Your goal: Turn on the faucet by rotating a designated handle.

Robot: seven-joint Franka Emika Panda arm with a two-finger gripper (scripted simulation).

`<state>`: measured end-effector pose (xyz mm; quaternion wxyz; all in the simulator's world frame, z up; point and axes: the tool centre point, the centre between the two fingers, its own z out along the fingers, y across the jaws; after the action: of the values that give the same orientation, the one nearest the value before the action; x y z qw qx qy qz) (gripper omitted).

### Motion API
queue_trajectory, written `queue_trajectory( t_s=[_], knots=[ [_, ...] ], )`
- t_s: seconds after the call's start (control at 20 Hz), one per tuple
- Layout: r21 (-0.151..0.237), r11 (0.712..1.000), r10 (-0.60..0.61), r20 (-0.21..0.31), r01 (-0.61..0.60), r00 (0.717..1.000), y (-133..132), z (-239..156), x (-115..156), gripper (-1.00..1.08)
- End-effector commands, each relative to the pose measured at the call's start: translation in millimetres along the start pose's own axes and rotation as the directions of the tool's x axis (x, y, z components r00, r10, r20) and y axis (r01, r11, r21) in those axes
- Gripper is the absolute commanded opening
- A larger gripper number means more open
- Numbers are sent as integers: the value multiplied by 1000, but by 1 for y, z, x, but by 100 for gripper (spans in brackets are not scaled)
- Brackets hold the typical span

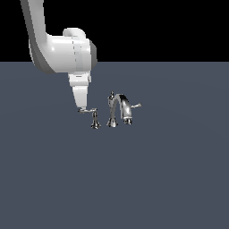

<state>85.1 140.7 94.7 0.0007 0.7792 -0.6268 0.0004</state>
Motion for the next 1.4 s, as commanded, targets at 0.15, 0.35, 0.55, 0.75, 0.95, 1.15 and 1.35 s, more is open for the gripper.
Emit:
queue_trajectory(
  t_s=[0.15,0.35,0.55,0.75,0.95,1.15,1.35],
  knots=[
    [0,1000,0,1,0,1000,13,0,-5,-100],
    [0,1000,1,1,-1,1000,24,0,-10,-100],
    [0,1000,1,1,-1,1000,36,0,-14,-100],
    [10,1000,14,-1,-14,1000,34,0,-7,-100],
    [8,1000,11,0,-11,1000,46,0,-5,-100],
    [6,1000,9,0,-9,1000,59,0,-2,-100],
    [4,1000,6,1,-6,1000,71,0,0,-100]
  ],
)
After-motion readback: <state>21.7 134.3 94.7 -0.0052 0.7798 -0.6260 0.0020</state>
